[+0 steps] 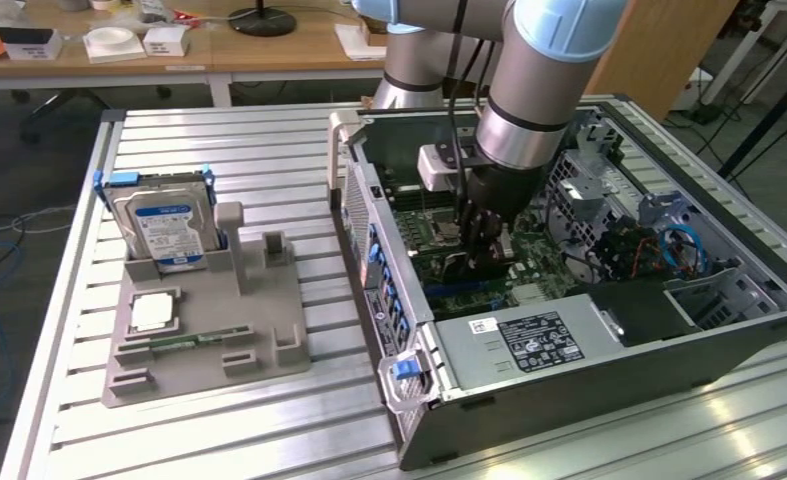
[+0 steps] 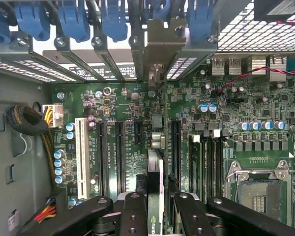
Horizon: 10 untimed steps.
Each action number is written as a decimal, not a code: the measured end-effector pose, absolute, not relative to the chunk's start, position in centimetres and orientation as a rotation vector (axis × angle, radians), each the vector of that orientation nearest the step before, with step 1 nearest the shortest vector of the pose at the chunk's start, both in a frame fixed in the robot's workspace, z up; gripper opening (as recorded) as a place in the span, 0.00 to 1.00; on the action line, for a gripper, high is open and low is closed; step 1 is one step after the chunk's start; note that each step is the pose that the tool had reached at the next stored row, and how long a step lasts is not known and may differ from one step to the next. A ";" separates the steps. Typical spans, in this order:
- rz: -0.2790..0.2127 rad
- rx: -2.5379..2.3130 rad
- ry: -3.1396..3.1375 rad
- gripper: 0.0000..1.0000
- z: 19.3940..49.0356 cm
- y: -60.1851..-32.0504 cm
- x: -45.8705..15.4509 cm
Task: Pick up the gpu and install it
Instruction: 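Insert the gpu into the slot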
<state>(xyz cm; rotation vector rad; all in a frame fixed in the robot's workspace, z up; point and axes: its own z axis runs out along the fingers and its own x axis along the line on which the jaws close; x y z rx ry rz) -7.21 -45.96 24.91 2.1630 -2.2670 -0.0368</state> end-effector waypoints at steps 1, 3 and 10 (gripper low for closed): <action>-0.037 2.163 -2.267 0.26 24.9 -46.0 -7.2; -0.037 2.163 -2.267 0.26 24.9 -46.0 -7.2; -0.037 2.163 -2.267 0.26 24.7 -46.0 -7.2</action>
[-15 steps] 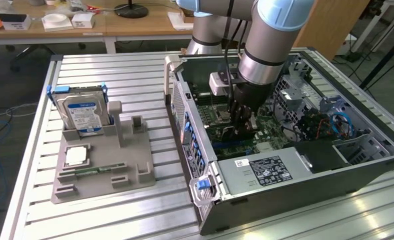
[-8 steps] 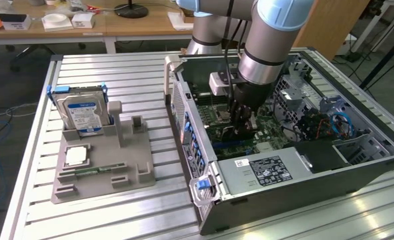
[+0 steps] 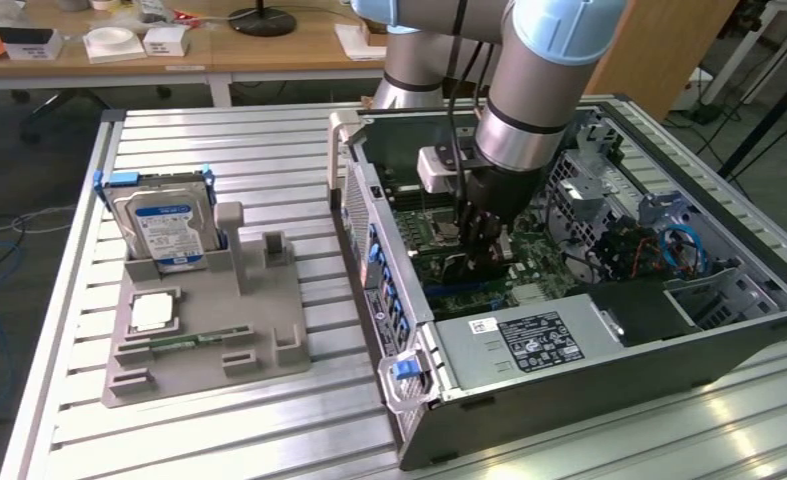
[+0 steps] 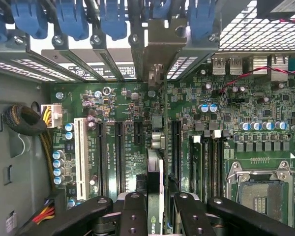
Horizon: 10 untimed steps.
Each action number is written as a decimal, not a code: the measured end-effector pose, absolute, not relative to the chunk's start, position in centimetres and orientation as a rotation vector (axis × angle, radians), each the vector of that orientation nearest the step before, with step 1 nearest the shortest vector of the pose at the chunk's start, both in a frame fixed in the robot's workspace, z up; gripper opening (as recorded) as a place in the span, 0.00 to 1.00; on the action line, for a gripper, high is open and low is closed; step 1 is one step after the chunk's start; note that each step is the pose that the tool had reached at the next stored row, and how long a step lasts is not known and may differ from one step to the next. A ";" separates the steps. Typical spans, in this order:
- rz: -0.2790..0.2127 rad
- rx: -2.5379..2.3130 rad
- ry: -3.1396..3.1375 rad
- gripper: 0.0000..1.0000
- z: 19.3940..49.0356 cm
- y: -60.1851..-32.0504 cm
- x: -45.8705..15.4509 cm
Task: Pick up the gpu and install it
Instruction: 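Insert the gpu into the slot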
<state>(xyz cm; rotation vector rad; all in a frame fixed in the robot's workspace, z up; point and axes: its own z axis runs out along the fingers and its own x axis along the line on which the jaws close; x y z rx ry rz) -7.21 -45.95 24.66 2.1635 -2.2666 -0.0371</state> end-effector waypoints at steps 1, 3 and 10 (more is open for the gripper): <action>-0.038 2.164 -2.267 0.26 24.6 -45.9 -7.2; -0.038 2.164 -2.267 0.26 24.6 -45.9 -7.2; -0.041 2.164 -2.268 0.26 24.2 -45.9 -7.2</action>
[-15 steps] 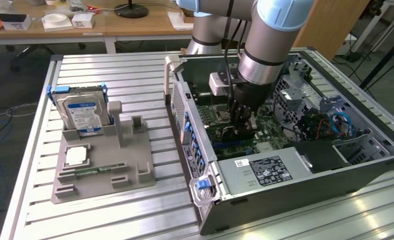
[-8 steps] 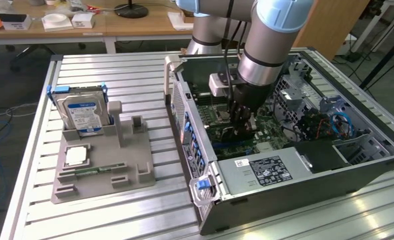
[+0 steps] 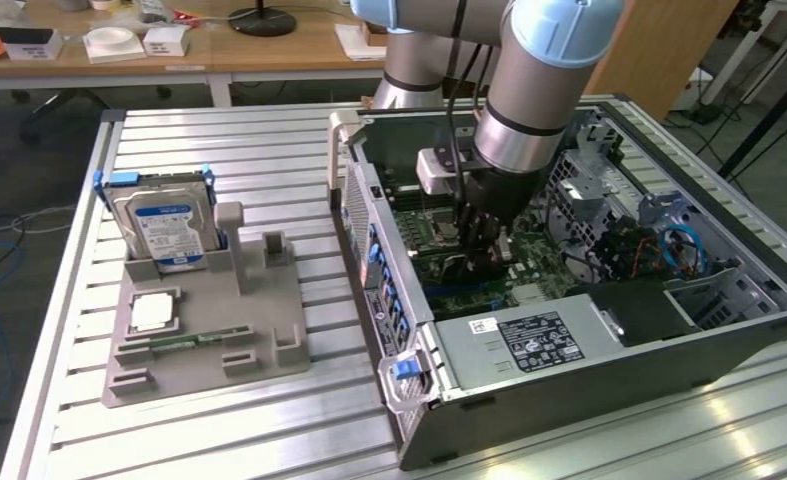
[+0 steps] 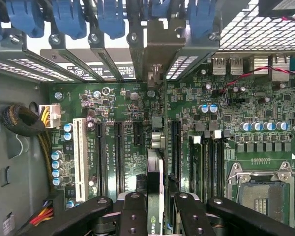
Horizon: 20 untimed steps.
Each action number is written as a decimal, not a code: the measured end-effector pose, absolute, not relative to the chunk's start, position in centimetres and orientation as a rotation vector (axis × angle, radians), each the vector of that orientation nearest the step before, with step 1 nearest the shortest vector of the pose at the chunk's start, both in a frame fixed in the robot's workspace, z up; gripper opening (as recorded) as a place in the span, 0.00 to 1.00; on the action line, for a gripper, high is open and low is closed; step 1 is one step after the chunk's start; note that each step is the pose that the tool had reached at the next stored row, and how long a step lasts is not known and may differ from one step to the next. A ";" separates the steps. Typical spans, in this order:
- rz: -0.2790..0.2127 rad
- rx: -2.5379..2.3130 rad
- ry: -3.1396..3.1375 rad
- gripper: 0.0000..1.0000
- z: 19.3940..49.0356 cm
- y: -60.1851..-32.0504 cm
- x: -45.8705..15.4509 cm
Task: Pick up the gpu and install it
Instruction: 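Insert the gpu into the slot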
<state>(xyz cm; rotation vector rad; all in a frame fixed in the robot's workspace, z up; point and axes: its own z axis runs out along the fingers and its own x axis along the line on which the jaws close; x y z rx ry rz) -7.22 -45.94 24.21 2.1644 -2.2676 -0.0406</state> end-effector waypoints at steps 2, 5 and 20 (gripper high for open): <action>-0.040 2.165 -2.268 0.26 24.2 -45.9 -7.2; -0.042 2.167 -2.270 0.26 24.3 -45.9 -7.2; -0.037 2.167 -2.270 0.26 24.6 -45.8 -7.6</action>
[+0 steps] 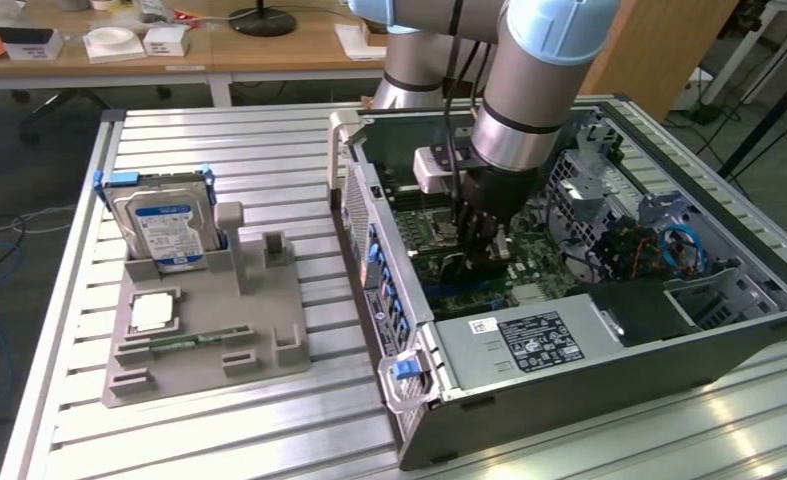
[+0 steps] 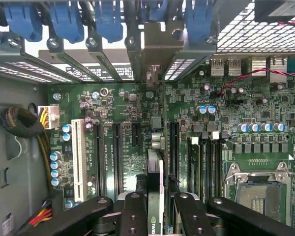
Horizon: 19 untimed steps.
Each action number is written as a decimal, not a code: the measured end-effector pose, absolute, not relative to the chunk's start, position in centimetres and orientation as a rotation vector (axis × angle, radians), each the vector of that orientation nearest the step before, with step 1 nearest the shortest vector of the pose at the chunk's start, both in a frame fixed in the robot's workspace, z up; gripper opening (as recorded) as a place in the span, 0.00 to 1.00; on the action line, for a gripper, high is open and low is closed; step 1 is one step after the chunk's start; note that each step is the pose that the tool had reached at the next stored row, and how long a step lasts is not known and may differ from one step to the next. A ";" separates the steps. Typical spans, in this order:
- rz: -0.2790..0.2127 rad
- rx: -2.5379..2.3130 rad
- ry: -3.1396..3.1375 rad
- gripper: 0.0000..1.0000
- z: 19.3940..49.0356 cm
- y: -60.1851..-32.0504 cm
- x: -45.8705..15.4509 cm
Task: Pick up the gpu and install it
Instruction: 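Insert the gpu into the slot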
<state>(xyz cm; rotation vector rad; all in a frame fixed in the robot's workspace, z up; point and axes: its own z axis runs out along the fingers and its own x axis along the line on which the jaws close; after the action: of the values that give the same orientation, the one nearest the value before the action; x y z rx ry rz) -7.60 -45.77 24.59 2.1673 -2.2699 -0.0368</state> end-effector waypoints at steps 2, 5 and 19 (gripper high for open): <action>-0.037 2.167 -2.270 0.26 24.6 -45.8 -7.6; -0.037 2.167 -2.270 0.26 24.5 -45.8 -7.6; -0.037 2.169 -2.268 0.26 24.4 -45.8 -7.6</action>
<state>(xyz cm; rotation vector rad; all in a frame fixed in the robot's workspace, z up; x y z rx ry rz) -7.61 -45.76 24.39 2.1692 -2.2683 -0.0369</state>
